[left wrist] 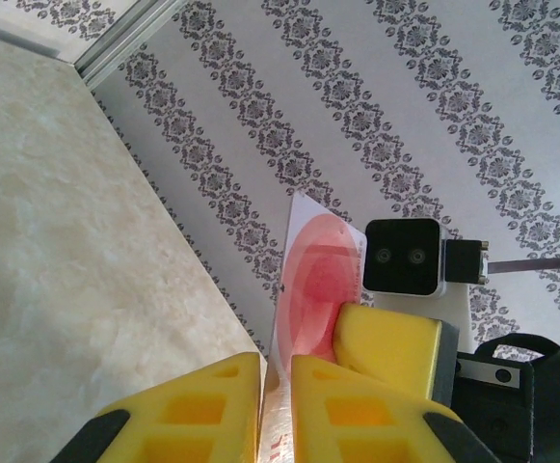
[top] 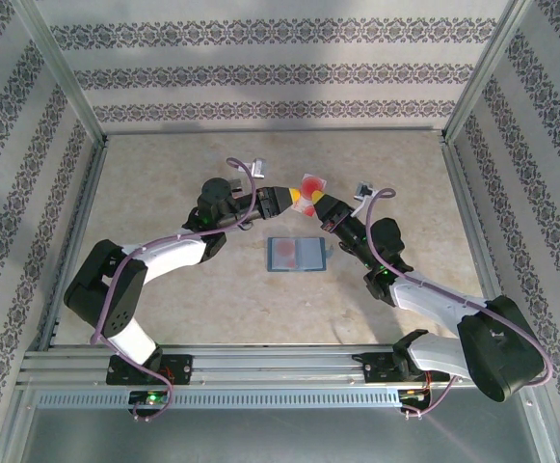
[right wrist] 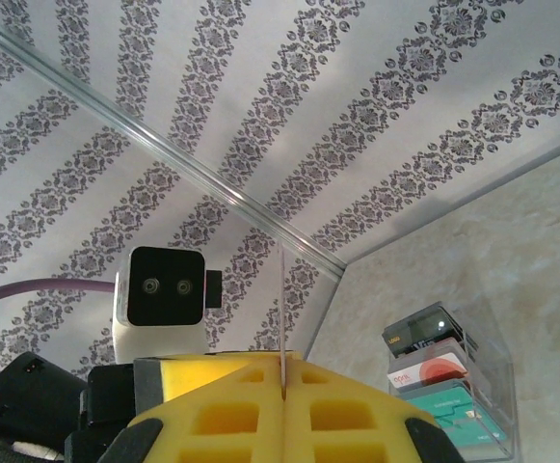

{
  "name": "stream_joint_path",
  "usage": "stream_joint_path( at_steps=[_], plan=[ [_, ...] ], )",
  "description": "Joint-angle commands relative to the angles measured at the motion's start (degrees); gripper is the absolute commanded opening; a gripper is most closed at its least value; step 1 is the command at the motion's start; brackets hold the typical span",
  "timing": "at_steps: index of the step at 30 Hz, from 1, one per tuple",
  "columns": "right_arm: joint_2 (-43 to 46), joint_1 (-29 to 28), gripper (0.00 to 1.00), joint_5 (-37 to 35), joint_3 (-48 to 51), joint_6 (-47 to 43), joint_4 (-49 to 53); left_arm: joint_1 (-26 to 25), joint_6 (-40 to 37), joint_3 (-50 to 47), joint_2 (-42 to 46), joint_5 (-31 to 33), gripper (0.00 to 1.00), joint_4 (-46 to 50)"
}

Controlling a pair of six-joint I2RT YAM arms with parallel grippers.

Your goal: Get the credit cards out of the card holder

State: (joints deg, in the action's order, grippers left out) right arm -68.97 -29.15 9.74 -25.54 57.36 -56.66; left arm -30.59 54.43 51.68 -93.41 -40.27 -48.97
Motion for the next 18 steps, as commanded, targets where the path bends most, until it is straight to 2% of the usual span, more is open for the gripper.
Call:
stream_joint_path(
  at_steps=[1, 6, 8, 10, 12, 18],
  plan=[
    [-0.46, -0.74, 0.00, 1.22, -1.45, 0.66, -2.49, -0.77, 0.67, 2.06, -0.89, -4.12, 0.17, -4.82],
    [-1.42, -0.75, 0.00, 2.41, -1.88, 1.24, -4.01, -1.18, 0.50, 3.43, -1.59, -5.90, 0.36, -4.64],
    [-1.82, -0.74, 0.00, 2.89, -2.22, 1.45, -4.74, -1.23, 0.81, 3.73, -1.93, -6.23, 0.37, -4.72],
    [-2.22, -0.76, 0.01, 3.17, -2.51, 1.57, -4.86, -1.23, 1.30, 3.76, -2.35, -6.56, 0.34, -5.30],
    [-2.33, -0.71, 0.00, 3.12, -2.50, 1.61, -4.95, -1.23, 1.73, 3.75, -2.57, -6.64, 0.24, -5.87],
    [-2.06, -0.34, 0.01, 2.67, -1.42, 1.79, -4.86, -1.23, 0.93, 3.89, -1.90, -6.50, 0.04, -5.25]
  ],
)
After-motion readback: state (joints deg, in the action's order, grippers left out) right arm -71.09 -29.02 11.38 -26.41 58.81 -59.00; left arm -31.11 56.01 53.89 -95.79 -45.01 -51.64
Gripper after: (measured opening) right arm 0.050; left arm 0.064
